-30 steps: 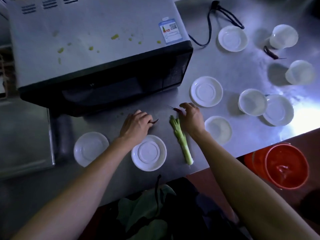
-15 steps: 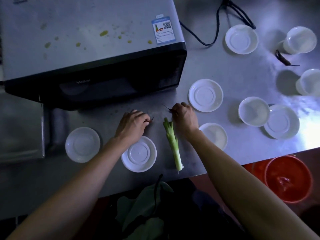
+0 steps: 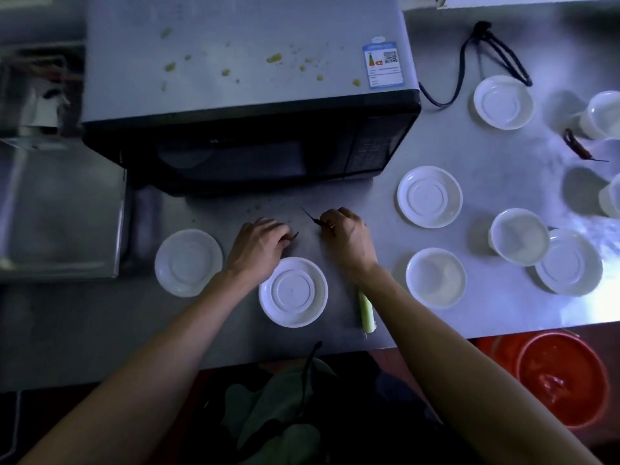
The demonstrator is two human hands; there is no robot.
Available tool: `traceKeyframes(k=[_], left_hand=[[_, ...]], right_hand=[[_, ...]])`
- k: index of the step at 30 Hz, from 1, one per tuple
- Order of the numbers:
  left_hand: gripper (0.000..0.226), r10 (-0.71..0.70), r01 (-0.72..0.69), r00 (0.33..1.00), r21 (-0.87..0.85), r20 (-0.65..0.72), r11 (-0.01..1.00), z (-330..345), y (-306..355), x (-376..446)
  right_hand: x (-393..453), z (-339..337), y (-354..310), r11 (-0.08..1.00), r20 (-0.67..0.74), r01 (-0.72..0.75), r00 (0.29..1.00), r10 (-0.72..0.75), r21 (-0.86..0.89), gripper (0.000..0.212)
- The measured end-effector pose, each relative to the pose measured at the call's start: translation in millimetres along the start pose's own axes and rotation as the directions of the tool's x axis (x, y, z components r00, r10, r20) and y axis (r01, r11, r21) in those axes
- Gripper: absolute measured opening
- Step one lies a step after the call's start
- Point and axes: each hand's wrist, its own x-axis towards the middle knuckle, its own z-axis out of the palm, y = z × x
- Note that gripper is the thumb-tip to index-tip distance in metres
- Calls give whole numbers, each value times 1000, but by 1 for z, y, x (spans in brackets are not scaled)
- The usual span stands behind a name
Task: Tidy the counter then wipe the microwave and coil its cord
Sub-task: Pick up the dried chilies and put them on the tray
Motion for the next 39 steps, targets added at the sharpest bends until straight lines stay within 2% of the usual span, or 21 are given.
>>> traceKeyframes(k=[7,15,21,26,32,39], left_hand=[[4,-21,15,996,-71,-86,997,-27,-67,-37],[11,-42,22,989,-141,-143,990,-73,-172,-79],[9,-30,-1,974,-137,-223,991,-117,-241,-102],[12,-87,51,962,-144,-258,988,-146,-292,-123],[12,-169,126,944,-163,-283,979,-177,-348,-131],[15,-197,151,927,-163,-319,975,-210,-397,-107]], right_hand=[[-1,49,-68,1000,37,22,999,-22,-16,18],[5,114,-163,1000,-24,-6,1000,6,-3,12],[18,166,-230,998,-72,66,995,-65,6,11],[29,195,-273,996,-19,83,996,-82,25,5],[60,213,-324,978,-9,206,978,-206,21,13],[108,223,-368,963,-57,268,962,-266,40,15]])
